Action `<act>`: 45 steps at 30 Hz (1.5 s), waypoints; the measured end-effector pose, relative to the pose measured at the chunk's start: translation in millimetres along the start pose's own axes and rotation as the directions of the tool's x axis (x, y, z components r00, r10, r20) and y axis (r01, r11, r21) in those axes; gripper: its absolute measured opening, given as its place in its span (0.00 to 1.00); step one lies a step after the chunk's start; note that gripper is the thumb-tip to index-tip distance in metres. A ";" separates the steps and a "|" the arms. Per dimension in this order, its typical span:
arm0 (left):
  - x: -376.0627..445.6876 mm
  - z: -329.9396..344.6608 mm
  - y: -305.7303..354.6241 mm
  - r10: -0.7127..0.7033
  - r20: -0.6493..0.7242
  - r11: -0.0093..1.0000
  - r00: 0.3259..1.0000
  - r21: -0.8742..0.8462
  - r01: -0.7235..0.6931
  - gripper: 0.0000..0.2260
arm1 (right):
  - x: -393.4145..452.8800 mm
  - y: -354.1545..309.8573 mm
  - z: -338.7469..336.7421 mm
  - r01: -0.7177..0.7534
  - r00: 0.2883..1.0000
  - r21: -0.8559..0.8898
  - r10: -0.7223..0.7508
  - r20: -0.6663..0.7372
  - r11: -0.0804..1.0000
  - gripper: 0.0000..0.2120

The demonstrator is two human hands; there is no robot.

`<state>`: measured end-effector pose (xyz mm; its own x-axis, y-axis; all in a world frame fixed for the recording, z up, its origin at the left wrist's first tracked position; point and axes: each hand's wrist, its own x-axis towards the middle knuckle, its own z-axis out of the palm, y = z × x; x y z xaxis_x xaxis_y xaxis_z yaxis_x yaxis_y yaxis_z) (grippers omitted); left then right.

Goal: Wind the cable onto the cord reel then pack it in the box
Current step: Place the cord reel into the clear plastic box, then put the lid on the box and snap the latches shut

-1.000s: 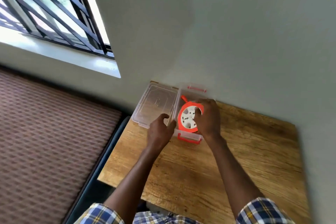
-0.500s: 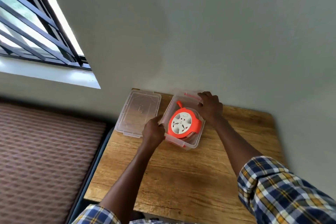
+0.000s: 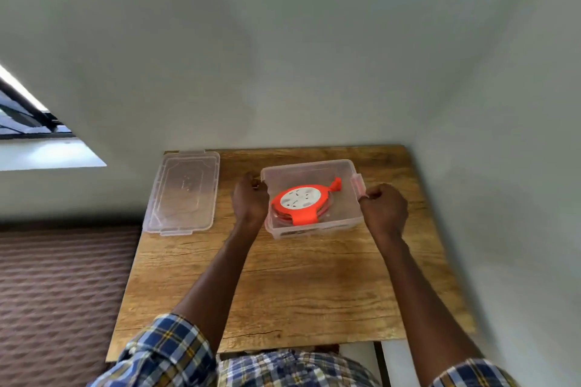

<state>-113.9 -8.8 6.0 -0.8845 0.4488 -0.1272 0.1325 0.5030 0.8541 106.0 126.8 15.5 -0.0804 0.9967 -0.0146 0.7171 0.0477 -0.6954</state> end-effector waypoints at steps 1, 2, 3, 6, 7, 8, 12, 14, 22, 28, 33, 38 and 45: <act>0.9 0.8 -1.6 0.019 -0.010 1.000 1.000 0.006 -0.019 0.13 | -4.7 2.1 -1.9 -0.021 1.000 0.012 0.021 0.004 1.000 0.09; 1.6 0.5 -2.3 0.032 -0.017 0.999 0.999 0.009 -0.032 0.12 | -8.4 3.0 -2.6 -0.034 0.999 0.020 0.034 0.009 0.999 0.09; 2.4 0.4 -3.4 0.045 -0.022 0.999 0.999 0.007 -0.045 0.11 | -12.1 3.9 -2.8 -0.042 0.999 0.026 0.041 0.014 0.999 0.09; 2.0 -2.8 -3.6 0.072 -0.022 0.997 0.997 -0.001 -0.072 0.10 | -20.5 0.1 -4.0 -0.043 0.999 0.024 0.042 0.020 0.999 0.10; 1.9 -3.9 -3.5 0.086 -0.029 0.996 0.996 -0.006 -0.086 0.10 | -21.8 -1.6 -4.3 -0.045 0.999 0.018 0.045 0.029 0.999 0.10; 2.3 -4.5 -3.8 0.096 -0.034 0.995 0.995 -0.007 -0.096 0.10 | -23.4 -3.6 -4.8 -0.051 0.998 0.015 0.050 0.045 0.999 0.10; 5.5 -4.5 -7.9 0.089 -0.037 0.996 0.995 -0.019 -0.090 0.10 | -24.9 -4.7 -5.8 -0.068 0.995 0.027 0.066 0.073 0.997 0.10; 4.6 -5.3 -12.0 0.087 -0.035 0.996 0.996 -0.033 -0.088 0.10 | -23.7 -5.7 -6.5 -0.050 0.996 0.015 0.048 0.079 0.999 0.11; 14.3 -28.8 -24.5 0.090 -0.095 0.981 0.991 -0.161 -0.104 0.10 | -23.9 -36.5 9.8 0.128 0.988 -0.207 -0.142 -0.055 0.970 0.05; 38.2 -69.7 -58.1 0.016 -0.260 0.986 0.966 -0.156 -0.058 0.11 | -40.8 -110.8 56.4 0.338 0.932 0.082 -0.345 0.107 0.938 0.05; 60.8 -112.0 -100.7 -0.233 -0.410 0.960 0.882 0.047 0.276 0.20 | -75.4 -182.7 118.8 0.438 0.802 0.256 -0.504 0.322 0.862 0.05; 75.2 -143.6 -137.7 -0.427 -0.436 0.835 0.792 0.145 0.531 0.26 | -95.7 -231.1 192.6 0.458 0.647 0.142 -0.439 0.623 0.878 0.13; 87.8 -152.7 -167.9 -0.431 -0.335 0.861 0.838 0.125 0.493 0.16 | -108.0 -226.0 283.8 0.410 0.657 -0.185 -0.148 0.739 0.893 0.31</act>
<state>-282.1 -166.6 -71.5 -0.9480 -0.0887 -0.3057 -0.2663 0.7468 0.6093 -243.8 -10.4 -29.7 -0.6711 0.5983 -0.4378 0.7355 0.4632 -0.4944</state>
